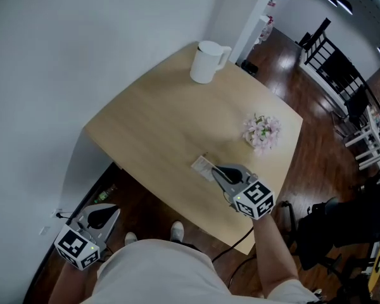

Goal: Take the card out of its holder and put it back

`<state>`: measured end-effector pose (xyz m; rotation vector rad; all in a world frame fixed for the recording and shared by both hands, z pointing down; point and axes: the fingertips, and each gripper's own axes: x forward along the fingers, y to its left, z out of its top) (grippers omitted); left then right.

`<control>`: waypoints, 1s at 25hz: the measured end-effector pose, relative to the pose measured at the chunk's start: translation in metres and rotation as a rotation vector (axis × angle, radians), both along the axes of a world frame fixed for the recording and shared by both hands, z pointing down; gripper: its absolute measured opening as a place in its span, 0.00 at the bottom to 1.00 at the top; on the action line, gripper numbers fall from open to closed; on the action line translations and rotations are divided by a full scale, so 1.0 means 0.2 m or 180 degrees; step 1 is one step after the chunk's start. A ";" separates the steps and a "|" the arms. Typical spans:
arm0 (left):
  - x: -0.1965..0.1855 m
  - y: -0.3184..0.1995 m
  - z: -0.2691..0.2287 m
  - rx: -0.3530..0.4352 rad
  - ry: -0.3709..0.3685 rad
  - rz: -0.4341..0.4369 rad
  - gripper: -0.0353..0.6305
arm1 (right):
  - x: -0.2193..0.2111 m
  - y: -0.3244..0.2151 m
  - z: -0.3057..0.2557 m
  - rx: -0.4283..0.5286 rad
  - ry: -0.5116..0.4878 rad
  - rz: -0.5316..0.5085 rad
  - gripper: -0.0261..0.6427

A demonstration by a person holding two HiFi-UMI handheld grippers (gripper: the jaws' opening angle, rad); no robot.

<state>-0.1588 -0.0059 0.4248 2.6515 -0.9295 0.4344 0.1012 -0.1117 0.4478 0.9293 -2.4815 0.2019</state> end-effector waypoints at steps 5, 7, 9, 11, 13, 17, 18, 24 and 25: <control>-0.19 0.07 0.01 0.0025 0.0053 -0.0007 0.06 | -0.30 0.23 -0.08 -0.0013 -0.0045 -0.0163 0.07; -0.26 0.10 0.02 0.0028 0.0070 -0.0012 0.06 | -0.42 0.32 -0.10 -0.0023 -0.0063 -0.0218 0.07; -0.33 0.14 0.02 0.0037 0.0086 0.0015 0.06 | -0.54 0.41 -0.14 -0.0032 -0.0091 -0.0266 0.07; -0.39 0.18 0.02 0.0037 0.0088 0.0060 0.06 | -0.65 0.50 -0.17 -0.0040 -0.0114 -0.0312 0.07; -0.44 0.22 0.03 0.0019 0.0075 0.0102 0.06 | -0.75 0.59 -0.19 -0.0055 -0.0142 -0.0350 0.07; -0.53 0.28 0.06 -0.0008 0.0037 0.0193 0.06 | -0.92 0.75 -0.21 -0.0090 -0.0161 -0.0413 0.07; -0.55 0.29 0.06 -0.0012 0.0017 0.0218 0.06 | -0.95 0.79 -0.22 -0.0097 -0.0161 -0.0426 0.07; -0.62 0.31 0.10 -0.0055 -0.0001 0.0327 0.06 | -1.05 0.91 -0.21 -0.0140 -0.0094 -0.0403 0.07; -0.62 0.31 0.10 -0.0057 0.0022 0.0350 0.06 | -1.04 0.92 -0.21 -0.0135 -0.0097 -0.0376 0.07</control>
